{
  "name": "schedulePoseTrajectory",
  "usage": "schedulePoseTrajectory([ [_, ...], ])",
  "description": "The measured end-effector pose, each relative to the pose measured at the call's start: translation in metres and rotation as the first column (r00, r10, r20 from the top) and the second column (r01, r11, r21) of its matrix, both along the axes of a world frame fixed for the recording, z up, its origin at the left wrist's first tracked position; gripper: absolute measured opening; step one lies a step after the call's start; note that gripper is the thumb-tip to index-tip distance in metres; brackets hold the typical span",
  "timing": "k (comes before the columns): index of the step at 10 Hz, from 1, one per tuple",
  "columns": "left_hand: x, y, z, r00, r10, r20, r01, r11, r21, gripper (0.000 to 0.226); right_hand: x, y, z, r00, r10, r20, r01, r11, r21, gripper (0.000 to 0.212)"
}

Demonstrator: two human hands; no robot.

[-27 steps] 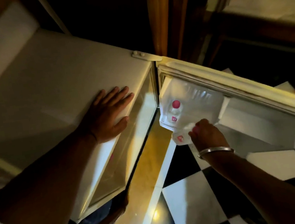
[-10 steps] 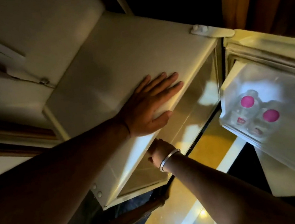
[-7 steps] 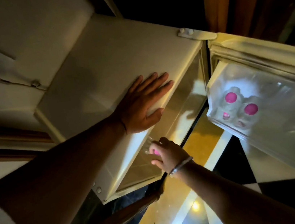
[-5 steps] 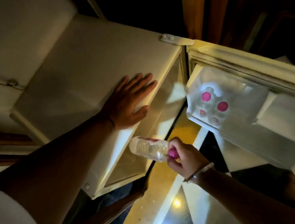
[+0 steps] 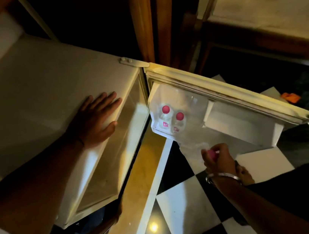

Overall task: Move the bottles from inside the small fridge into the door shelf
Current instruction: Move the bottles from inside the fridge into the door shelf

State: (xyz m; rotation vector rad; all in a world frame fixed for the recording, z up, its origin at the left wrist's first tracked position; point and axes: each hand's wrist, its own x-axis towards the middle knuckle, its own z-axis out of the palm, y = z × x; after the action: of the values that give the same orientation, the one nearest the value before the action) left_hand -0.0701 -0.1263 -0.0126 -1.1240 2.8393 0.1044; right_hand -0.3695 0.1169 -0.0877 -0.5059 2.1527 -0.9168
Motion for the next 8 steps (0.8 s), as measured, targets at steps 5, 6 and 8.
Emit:
schedulePoseTrajectory([
  [5,0.001,-0.004,-0.003,1.000,-0.025,-0.015,0.024,1.000,-0.009,0.073,-0.002,-0.078,-0.034,0.605,-0.481,0.635,0.535,0.836,0.122,0.015],
  [6,0.001,-0.003,-0.003,0.999,-0.026,-0.035,0.025,1.000,-0.009,0.073,-0.023,-0.078,-0.037,0.534,-0.382,0.754,0.494,0.865,0.089,0.016],
  [8,0.001,-0.003,-0.004,0.999,-0.026,-0.045,0.025,1.000,-0.008,0.074,-0.060,-0.073,-0.064,0.855,-0.228,0.466,0.142,0.967,0.213,0.019],
])
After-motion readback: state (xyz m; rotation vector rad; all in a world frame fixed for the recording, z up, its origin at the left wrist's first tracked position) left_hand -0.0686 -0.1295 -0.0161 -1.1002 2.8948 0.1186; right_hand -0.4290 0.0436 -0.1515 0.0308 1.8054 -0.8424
